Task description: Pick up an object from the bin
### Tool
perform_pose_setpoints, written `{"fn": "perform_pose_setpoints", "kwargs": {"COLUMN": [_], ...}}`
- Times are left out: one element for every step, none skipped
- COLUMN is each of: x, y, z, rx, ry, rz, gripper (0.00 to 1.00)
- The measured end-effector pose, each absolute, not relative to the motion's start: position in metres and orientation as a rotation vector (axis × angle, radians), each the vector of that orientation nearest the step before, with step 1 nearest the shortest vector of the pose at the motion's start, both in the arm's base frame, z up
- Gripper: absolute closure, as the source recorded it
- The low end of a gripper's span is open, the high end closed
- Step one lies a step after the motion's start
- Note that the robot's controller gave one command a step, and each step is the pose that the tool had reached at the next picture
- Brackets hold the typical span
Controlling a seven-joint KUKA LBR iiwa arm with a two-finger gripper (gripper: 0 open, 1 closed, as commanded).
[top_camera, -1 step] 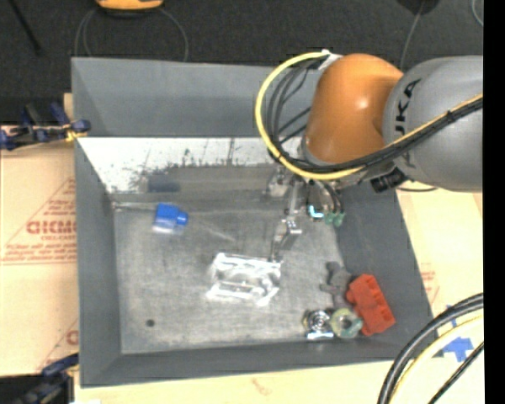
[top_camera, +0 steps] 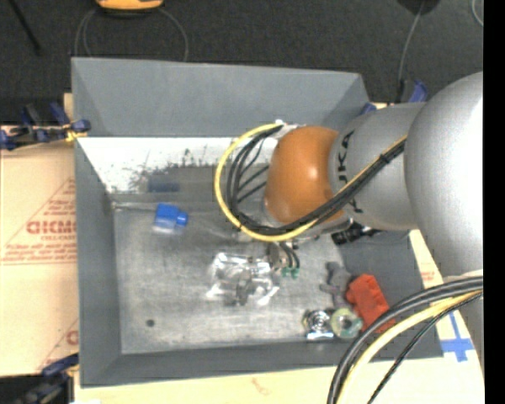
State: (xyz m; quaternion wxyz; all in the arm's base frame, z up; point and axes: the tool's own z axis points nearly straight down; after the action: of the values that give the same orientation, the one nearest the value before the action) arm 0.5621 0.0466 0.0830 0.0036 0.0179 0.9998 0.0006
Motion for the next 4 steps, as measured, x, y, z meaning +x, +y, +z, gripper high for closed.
{"fn": "perform_pose_setpoints", "kwargs": {"x": [0.552,0.537,0.545,0.546], "y": [0.032,0.042,0.043,0.043], "z": [0.101,0.100,0.073,0.075], "rx": [0.225,0.519,0.796,0.790], "ry": [3.130,3.099,3.035,3.038], "rz": [0.002,0.002,0.006,0.004], "gripper": [0.00,0.00,0.00,0.00]}}
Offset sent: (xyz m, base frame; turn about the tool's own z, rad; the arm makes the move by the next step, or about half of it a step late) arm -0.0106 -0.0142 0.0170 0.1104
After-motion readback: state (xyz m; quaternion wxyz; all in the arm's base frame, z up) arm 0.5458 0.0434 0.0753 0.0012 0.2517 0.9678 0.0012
